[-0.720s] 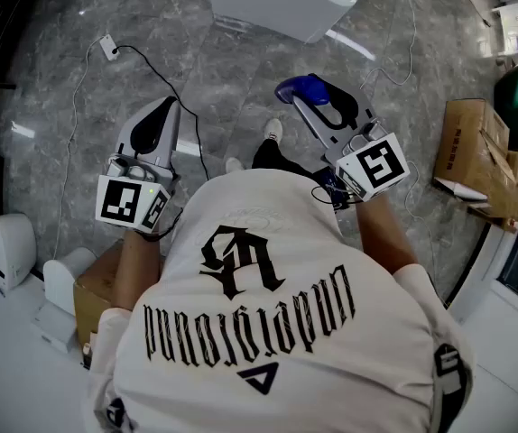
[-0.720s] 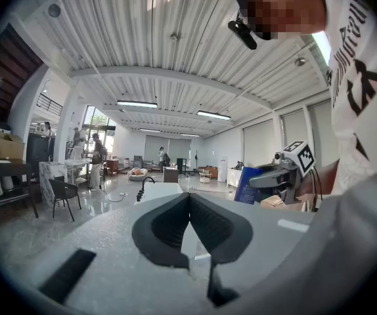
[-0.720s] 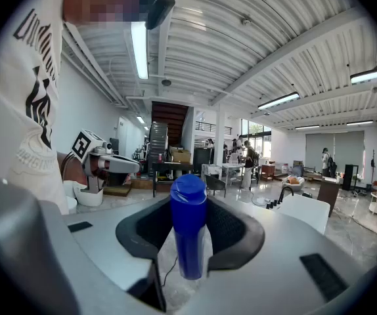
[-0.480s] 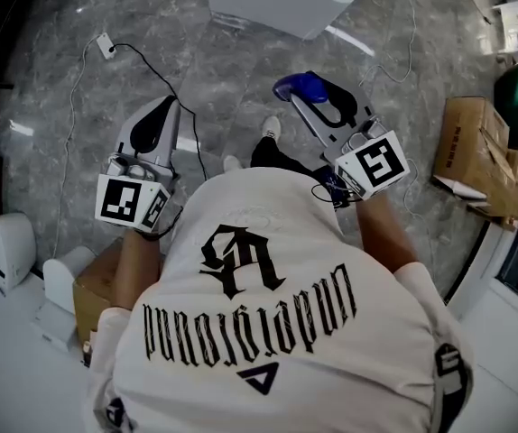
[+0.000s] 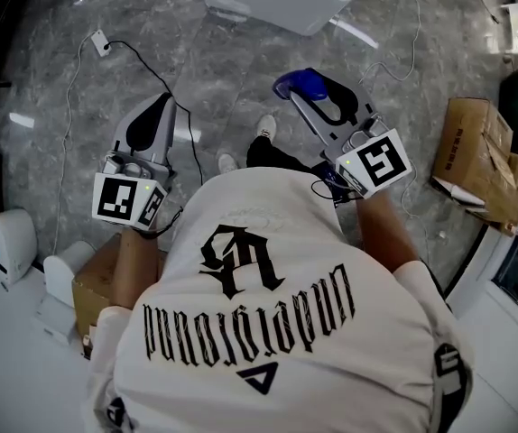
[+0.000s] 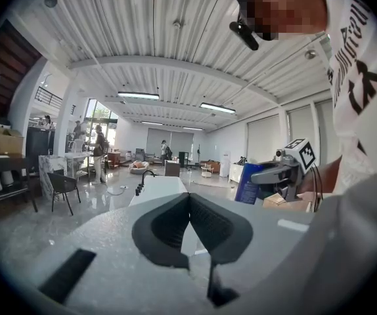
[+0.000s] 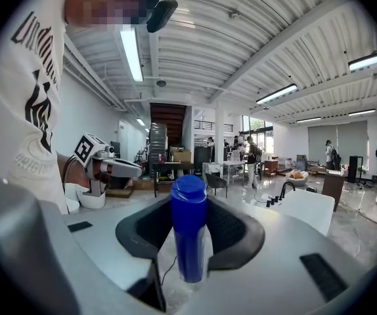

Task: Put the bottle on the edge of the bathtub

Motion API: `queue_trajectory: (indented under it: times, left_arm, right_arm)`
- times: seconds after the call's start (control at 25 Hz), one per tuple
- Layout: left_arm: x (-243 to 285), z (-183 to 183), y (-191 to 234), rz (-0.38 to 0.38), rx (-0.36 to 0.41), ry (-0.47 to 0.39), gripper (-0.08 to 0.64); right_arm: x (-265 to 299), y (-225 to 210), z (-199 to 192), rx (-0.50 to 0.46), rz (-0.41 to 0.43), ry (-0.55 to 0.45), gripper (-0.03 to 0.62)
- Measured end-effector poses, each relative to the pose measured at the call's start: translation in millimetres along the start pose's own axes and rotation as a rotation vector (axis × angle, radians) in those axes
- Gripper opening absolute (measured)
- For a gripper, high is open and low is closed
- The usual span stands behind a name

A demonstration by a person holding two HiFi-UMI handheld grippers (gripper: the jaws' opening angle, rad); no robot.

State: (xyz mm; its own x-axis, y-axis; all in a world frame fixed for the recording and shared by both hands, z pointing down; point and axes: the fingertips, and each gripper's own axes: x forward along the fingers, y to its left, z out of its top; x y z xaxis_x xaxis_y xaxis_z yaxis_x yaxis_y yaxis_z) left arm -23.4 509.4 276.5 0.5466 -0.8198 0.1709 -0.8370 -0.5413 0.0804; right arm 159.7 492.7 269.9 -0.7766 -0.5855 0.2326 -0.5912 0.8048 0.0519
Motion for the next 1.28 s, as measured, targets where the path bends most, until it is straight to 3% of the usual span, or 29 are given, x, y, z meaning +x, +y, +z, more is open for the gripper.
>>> queue_trajectory:
  times: [0.28,0.64,1.28]
  left_arm:
    - [68.8,-1.2,-6.3,0.012,-0.022,0.028,0.015]
    - [141.3,16.4,-28.3,0.022,0.021,0.024,0.015]
    - [195.9,27.7,10.2,-0.015,0.025,0.013,0.015]
  right_arm:
    - [1.2,-65.3,-1.4,0.006,0.018,-0.013,0.157]
    - [-8.7,-135.2,-2.5,-0.011,0.046,-0.026,0.156]
    - [17.5,-183.3,0.5,-0.006,-0.004,-0.018,0.156]
